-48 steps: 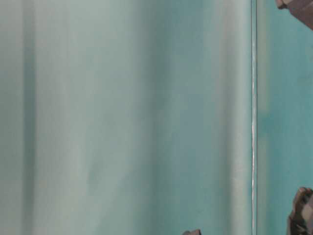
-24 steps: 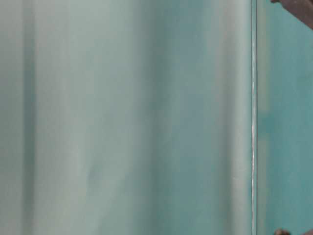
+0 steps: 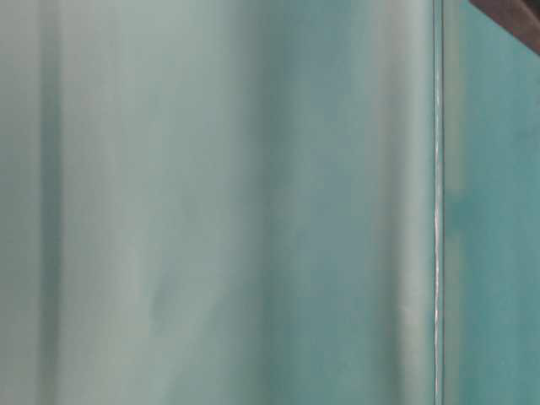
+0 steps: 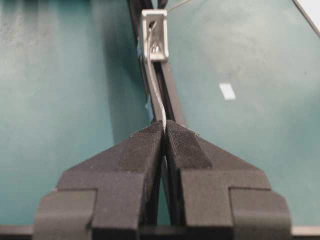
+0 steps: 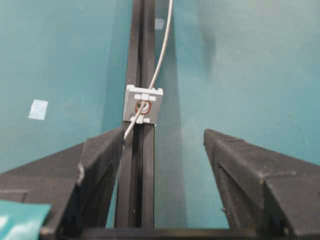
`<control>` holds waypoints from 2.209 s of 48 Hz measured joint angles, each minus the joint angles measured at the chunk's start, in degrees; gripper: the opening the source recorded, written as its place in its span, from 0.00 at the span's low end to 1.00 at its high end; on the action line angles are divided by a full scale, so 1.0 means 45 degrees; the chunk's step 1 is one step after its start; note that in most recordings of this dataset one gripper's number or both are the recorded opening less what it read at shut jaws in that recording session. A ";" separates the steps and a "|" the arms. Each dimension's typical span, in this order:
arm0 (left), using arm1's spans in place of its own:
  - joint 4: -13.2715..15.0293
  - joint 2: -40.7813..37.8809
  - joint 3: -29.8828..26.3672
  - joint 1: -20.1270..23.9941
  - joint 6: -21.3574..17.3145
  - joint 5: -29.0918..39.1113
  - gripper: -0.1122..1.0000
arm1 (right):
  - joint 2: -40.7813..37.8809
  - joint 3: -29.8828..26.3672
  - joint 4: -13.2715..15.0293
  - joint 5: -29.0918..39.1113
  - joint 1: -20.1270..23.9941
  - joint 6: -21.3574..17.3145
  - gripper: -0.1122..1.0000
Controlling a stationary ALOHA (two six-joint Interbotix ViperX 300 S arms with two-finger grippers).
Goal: Insert the wire into the hole on the right side and pull it with the left arm.
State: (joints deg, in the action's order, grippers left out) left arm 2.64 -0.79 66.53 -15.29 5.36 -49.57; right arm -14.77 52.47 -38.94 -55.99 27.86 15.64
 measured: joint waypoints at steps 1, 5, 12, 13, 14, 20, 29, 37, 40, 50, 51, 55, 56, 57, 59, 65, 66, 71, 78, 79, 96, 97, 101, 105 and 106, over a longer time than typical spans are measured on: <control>-0.0020 0.0117 0.0078 0.0000 -0.0020 0.0059 0.01 | 0.0000 0.0000 -0.0020 -0.0020 0.0000 0.0000 0.76; -0.0020 0.0586 0.0371 0.0000 -0.0020 0.0293 0.01 | 0.0000 0.0020 -0.0020 0.0000 0.0000 0.0000 0.77; 0.0000 0.1504 0.0898 0.0020 -0.0020 0.0684 0.01 | 0.0000 0.0020 -0.0020 0.0000 0.0000 0.0000 0.76; 0.0000 0.1602 0.0957 0.0020 -0.0020 0.0723 0.01 | 0.0000 0.0020 0.0000 0.0000 0.0000 0.0000 0.76; -0.0020 0.1738 0.1035 0.0020 -0.0020 0.0762 0.01 | 0.0000 0.0020 0.0000 0.0000 0.0000 0.0000 0.76; -0.0020 0.2246 0.1230 0.0020 -0.0020 0.0996 0.01 | 0.0000 0.0020 -0.0020 0.0000 0.0000 -0.0020 0.76; -0.0039 0.2324 0.1172 0.0020 0.0020 0.1484 0.01 | 0.0000 0.0020 0.0000 0.0000 0.0000 0.0000 0.76; -0.0039 0.2051 0.0781 0.0020 0.0059 0.1992 0.01 | 0.0000 0.0020 -0.0020 0.0000 0.0000 -0.0020 0.76; -0.0039 0.2031 0.0723 0.0020 0.0078 0.2070 0.01 | 0.0000 0.0000 0.0000 0.0000 0.0000 0.0000 0.76; -0.0039 0.2031 0.0723 0.0020 0.0684 0.2148 0.11 | 0.0000 0.0020 -0.0020 0.0000 0.0000 -0.0020 0.76; -0.0039 0.2031 0.0742 0.0020 0.0820 0.2148 0.14 | 0.0000 0.0020 0.0000 0.0000 0.0000 0.0000 0.76; -0.0039 0.2012 0.0840 0.0020 0.1230 0.2207 0.29 | 0.0000 0.0020 -0.0020 -0.0020 0.0000 0.0000 0.76; -0.0039 0.2012 0.0840 0.0020 0.1250 0.2207 0.33 | 0.0000 0.0020 0.0000 0.0000 0.0000 0.0000 0.76; -0.0020 0.1992 0.0859 0.0020 0.1250 0.2227 0.38 | 0.0000 0.0000 0.0000 0.0000 0.0000 0.0000 0.76; -0.0039 0.2012 0.0918 0.0020 0.1270 0.2246 0.49 | 0.0000 0.0020 -0.0020 0.0000 0.0000 0.0000 0.76; -0.0039 0.2012 0.0957 0.0039 0.1270 0.2305 0.80 | 0.0000 0.0020 0.0000 0.0000 0.0000 0.0000 0.76; -0.0039 0.1992 0.0957 0.0039 0.1289 0.2305 0.83 | 0.0000 0.0000 -0.0020 0.0000 0.0000 0.0000 0.76; -0.0039 0.1992 0.0957 0.0176 0.1289 0.2324 0.84 | 0.0000 0.0020 -0.0020 0.0000 0.0000 -0.0020 0.77; -0.0039 0.2070 0.0996 0.0684 0.1211 0.2324 0.84 | 0.0020 0.0020 -0.0020 0.0000 0.0000 0.0117 0.76; -0.0039 0.2109 0.0996 0.0762 0.1191 0.2324 0.84 | 0.0059 0.0039 0.0000 0.0000 0.0000 0.0156 0.76; -0.0020 0.2520 0.1016 0.1523 0.0703 0.2305 0.84 | 0.1172 0.0605 -0.0020 0.0000 -0.0371 0.0312 0.76; -0.0039 0.2539 0.1016 0.1523 0.0684 0.2324 0.84 | 0.1270 0.0664 0.0000 0.0000 -0.0410 0.0332 0.76; -0.0039 0.2598 0.1016 0.1523 0.0605 0.2324 0.84 | 0.1504 0.0801 0.0000 0.0000 -0.0488 0.0352 0.76; -0.0039 0.2617 0.1016 0.1543 0.0605 0.2305 0.84 | 0.1660 0.0879 -0.0020 0.0000 -0.0586 0.0352 0.76; -0.0059 0.2637 0.1016 0.1582 0.0586 0.2324 0.84 | 0.1680 0.0918 -0.0020 -0.0020 -0.0625 0.0352 0.76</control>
State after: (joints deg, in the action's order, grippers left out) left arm 2.37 11.07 71.10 -8.17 8.00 -39.11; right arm -7.21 56.60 -39.02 -56.07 25.05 17.23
